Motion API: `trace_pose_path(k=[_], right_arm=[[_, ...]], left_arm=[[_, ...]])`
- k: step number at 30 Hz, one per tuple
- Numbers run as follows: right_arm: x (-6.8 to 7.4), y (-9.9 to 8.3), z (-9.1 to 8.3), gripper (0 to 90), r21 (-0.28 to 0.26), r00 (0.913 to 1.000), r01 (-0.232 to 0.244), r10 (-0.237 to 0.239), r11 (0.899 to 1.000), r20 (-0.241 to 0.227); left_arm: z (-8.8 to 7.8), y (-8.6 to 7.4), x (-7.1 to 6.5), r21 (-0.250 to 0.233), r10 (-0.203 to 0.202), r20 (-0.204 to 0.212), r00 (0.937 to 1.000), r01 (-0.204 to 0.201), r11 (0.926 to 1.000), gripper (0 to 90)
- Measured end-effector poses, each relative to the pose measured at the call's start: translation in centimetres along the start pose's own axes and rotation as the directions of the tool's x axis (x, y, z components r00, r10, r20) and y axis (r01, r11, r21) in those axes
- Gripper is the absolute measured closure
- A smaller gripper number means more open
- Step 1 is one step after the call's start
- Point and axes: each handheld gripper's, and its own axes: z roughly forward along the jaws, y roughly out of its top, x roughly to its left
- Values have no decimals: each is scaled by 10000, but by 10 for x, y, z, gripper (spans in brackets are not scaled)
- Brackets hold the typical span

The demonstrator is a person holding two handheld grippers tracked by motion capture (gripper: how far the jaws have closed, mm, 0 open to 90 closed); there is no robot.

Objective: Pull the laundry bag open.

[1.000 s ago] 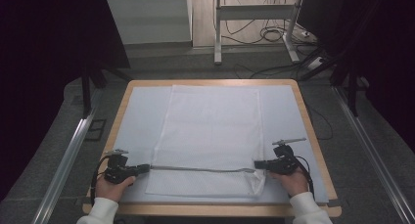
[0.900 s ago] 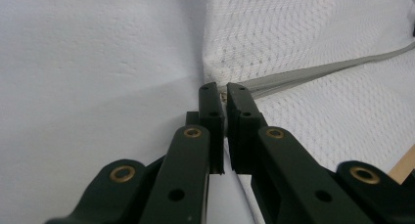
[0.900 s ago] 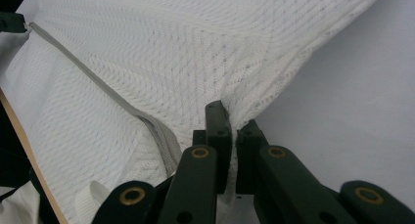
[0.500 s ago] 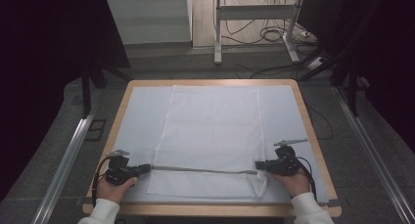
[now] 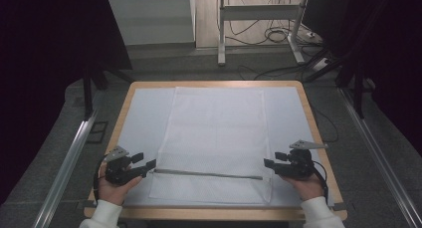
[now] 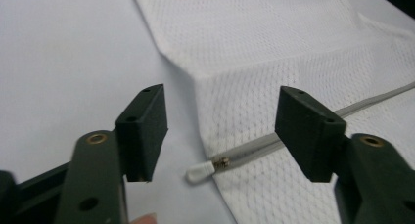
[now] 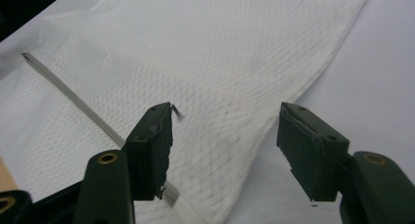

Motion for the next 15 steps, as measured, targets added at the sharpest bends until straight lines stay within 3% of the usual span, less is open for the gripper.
trace_pose_path(k=[4,9,15], right_arm=[[-9,-2,-10,325,-278,9992,197,-187,9994,355],[-24,-9,-19,318,-434,9961,-19,57,9991,886],[-24,-7,-19,298,-504,9970,158,-120,9986,762]], left_arm=[[5,5,5,51,354,37,9994,-354,9994,335],[7,8,14,57,199,36,9998,-199,9998,329],[7,8,15,69,154,52,9999,-154,9999,322]])
